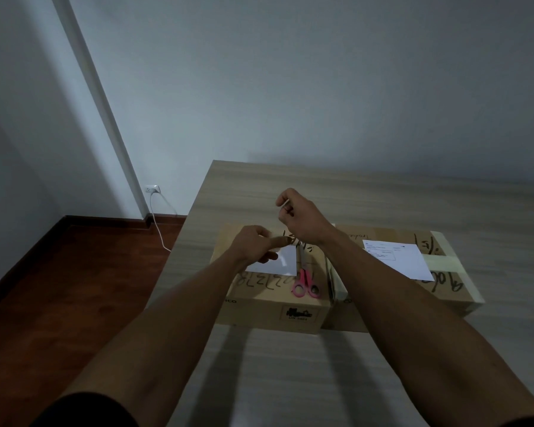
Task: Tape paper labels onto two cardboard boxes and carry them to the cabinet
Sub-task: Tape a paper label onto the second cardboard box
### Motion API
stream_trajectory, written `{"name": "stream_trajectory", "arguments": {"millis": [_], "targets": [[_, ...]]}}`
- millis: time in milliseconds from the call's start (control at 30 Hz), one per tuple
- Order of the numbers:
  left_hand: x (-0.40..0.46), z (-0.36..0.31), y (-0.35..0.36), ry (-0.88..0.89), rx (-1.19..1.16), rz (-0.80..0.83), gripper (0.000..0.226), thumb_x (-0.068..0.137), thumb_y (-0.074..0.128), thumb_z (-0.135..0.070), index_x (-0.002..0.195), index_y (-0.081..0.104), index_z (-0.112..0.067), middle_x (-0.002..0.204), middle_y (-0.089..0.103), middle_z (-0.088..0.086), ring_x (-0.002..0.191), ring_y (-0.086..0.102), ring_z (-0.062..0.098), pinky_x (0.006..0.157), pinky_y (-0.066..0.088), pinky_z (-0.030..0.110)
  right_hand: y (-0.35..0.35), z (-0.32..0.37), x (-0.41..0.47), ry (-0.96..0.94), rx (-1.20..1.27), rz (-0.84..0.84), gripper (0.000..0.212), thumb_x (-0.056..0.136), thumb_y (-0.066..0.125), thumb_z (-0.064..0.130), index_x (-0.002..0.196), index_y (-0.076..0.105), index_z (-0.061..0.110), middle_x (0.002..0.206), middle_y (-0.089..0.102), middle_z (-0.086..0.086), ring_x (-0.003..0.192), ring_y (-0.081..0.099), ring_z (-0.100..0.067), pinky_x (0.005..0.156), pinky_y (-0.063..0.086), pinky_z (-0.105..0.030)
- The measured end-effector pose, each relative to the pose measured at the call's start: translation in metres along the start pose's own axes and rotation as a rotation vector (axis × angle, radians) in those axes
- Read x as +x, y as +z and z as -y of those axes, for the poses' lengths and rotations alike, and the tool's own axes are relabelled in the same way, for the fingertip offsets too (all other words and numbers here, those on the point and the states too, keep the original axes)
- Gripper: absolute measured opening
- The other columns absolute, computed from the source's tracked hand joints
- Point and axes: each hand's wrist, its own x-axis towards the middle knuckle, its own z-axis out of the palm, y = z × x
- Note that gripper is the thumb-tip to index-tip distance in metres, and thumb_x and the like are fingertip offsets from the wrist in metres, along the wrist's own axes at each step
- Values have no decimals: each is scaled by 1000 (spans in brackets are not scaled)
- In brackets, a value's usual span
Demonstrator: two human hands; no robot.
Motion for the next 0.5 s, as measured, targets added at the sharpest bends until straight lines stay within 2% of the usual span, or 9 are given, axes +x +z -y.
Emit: {"name": "stream_trajectory", "arguments": {"millis": [67,100,133,167,233,367,500], "targets": [[1,1,-3,-36,-33,-14,56,69,91,-50,67,53,-9,64,64,8,75,78,27,77,61,46,-5,6,4,-14,17,-8,19,98,53,2,112,53,15,91,64,-19,69,54,-15,60,45,-22],[1,1,-3,-43,-58,-17,55,70,91,-48,68,51,-11,66,61,10,76,78,27,79,61,48,-7,8,5,-24,13,4,20,98,54,2,113,53,15,91,65,-18,69,55,-14,59,45,-20],[1,1,-4,-35,-81,-7,51,72,91,-46,76,53,-11,73,62,11,77,78,26,77,62,47,-9,10,6,-32,4,17,21,97,54,2,114,53,15,91,66,-17,69,56,-14,59,46,-21],[0,0,-3,-22,-114,10,49,74,90,-43,92,57,-12,84,66,13,78,78,24,72,62,44,-10,12,7,-37,-2,25,21,97,55,2,115,53,14,91,66,-17,70,57,-15,60,47,-24],[-5,-1,0,-11,-184,55,56,80,87,-40,123,53,-25,102,71,15,77,76,24,63,59,32,-12,15,8,-43,7,31,23,96,59,2,115,52,13,91,67,-17,72,60,-21,64,49,-33],[-11,-6,1,-2,-219,65,37,88,80,-37,118,65,-20,100,72,5,76,74,23,56,49,28,-15,18,10,-50,-1,42,26,94,62,1,115,52,13,91,68,-19,81,65,-35,68,52,-42],[-10,-8,1,-22,-213,68,31,93,74,-27,121,64,-19,114,70,9,83,76,24,63,53,29,-19,19,12,-43,-16,55,27,93,62,0,113,52,16,91,69,-16,72,62,-29,65,52,-41]]}}
